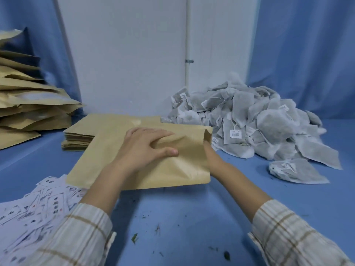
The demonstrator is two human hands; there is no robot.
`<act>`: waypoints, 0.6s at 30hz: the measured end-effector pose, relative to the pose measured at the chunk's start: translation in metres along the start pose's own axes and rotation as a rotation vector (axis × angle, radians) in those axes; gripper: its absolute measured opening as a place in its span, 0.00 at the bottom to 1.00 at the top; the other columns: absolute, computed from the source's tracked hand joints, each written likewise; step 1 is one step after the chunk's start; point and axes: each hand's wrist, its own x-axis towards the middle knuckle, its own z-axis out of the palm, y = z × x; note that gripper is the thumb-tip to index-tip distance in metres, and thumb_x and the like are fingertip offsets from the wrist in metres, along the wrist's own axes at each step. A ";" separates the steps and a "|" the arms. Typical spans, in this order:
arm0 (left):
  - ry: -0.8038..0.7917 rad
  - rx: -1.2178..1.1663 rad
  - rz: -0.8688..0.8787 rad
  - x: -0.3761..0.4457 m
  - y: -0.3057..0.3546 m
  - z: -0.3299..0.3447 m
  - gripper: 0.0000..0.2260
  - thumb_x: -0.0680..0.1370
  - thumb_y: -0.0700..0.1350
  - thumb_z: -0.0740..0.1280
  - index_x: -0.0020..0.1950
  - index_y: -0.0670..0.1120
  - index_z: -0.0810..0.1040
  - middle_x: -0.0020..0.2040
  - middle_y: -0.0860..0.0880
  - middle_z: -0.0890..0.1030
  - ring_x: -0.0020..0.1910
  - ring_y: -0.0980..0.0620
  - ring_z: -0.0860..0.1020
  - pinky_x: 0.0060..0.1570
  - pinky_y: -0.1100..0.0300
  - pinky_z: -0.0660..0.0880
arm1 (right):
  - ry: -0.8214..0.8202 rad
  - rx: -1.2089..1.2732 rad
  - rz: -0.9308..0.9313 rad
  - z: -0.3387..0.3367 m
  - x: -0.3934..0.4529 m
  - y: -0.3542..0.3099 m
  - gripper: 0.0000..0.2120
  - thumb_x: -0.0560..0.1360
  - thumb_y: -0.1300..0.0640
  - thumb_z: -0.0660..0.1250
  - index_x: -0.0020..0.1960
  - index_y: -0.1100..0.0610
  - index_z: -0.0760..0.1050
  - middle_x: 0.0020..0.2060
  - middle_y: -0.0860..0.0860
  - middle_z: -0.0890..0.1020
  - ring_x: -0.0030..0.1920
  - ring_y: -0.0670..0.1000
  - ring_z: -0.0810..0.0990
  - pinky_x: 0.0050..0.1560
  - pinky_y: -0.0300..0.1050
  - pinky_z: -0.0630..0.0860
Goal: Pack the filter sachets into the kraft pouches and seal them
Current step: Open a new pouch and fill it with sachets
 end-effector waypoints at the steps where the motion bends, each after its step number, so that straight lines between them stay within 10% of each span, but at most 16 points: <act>1: 0.001 -0.038 -0.020 0.004 0.004 0.009 0.27 0.61 0.76 0.57 0.54 0.68 0.76 0.56 0.66 0.77 0.60 0.65 0.69 0.70 0.54 0.55 | -0.011 -0.118 -0.081 -0.011 -0.002 0.002 0.19 0.80 0.63 0.53 0.32 0.51 0.61 0.31 0.45 0.65 0.32 0.41 0.62 0.30 0.31 0.63; 4: -0.022 -0.175 -0.061 0.014 0.020 0.039 0.16 0.64 0.73 0.63 0.42 0.66 0.79 0.37 0.60 0.78 0.45 0.69 0.72 0.56 0.55 0.66 | 0.095 -0.253 -0.345 -0.055 -0.006 0.027 0.21 0.73 0.66 0.64 0.30 0.44 0.75 0.23 0.37 0.75 0.29 0.38 0.72 0.30 0.26 0.66; 7: -0.081 -0.345 -0.155 0.020 0.034 0.067 0.17 0.63 0.73 0.64 0.40 0.63 0.80 0.32 0.60 0.78 0.35 0.64 0.74 0.36 0.59 0.68 | 0.173 -0.441 -0.467 -0.099 -0.007 0.054 0.12 0.71 0.63 0.68 0.48 0.48 0.83 0.33 0.34 0.81 0.35 0.32 0.76 0.38 0.25 0.69; 13: -0.159 -0.411 -0.227 0.029 0.054 0.105 0.20 0.58 0.75 0.66 0.49 0.76 0.75 0.43 0.71 0.79 0.44 0.72 0.75 0.40 0.67 0.70 | 0.260 -1.295 0.027 -0.166 -0.005 0.099 0.24 0.72 0.44 0.63 0.67 0.48 0.68 0.63 0.52 0.71 0.63 0.56 0.68 0.59 0.49 0.66; 18: -0.151 -0.384 -0.251 0.032 0.057 0.109 0.22 0.56 0.76 0.64 0.48 0.78 0.74 0.42 0.69 0.80 0.44 0.67 0.77 0.39 0.66 0.70 | 0.358 -1.411 0.025 -0.172 -0.001 0.110 0.15 0.77 0.55 0.57 0.63 0.55 0.68 0.57 0.55 0.75 0.57 0.58 0.74 0.51 0.49 0.70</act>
